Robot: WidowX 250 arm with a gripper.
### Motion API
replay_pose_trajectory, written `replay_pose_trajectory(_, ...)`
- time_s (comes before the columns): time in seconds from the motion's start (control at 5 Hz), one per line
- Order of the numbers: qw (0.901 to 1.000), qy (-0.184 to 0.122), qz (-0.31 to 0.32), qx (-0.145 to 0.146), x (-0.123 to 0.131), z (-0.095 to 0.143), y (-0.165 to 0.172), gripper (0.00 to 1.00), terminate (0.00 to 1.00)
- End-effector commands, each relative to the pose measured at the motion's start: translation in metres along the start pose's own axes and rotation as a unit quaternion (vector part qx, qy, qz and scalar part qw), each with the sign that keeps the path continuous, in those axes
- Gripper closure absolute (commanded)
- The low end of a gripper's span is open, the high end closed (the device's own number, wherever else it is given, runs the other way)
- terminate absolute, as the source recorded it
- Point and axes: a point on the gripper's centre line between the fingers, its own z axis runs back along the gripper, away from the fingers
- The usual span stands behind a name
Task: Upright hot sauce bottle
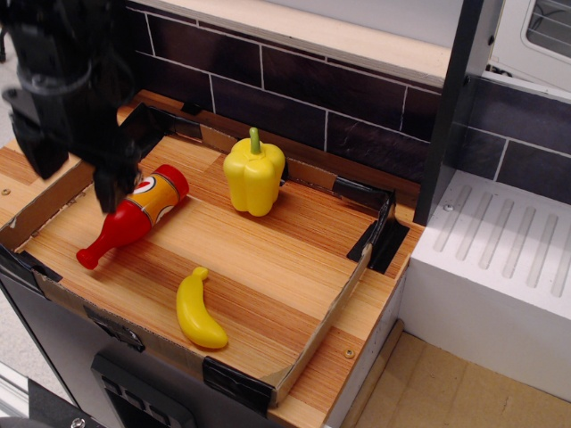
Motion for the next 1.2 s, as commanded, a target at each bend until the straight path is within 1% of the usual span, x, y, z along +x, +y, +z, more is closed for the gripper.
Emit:
replay_pose_trajectory(0.0, 0.9998, -0.018, 0.001, 0.009, -0.007, -0.020, 0.010, 0.00, 0.00)
replay_pose_trajectory(0.2, 0.9997, -0.021, 0.001, -0.012, -0.012, -0.022, 0.006, 0.00, 0.00)
replay_pose_trajectory(0.4, 0.9996, -0.019, 0.002, -0.021, -0.014, -0.025, 0.003, 0.00, 0.00)
replay_pose_trajectory(0.8, 0.9999, -0.008, -0.008, -0.007, -0.020, -0.042, -0.004, 0.00, 0.00)
replay_pose_trajectory(1.0, 0.9997, -0.020, -0.014, 0.002, -0.023, -0.052, -0.007, 0.00, 0.00)
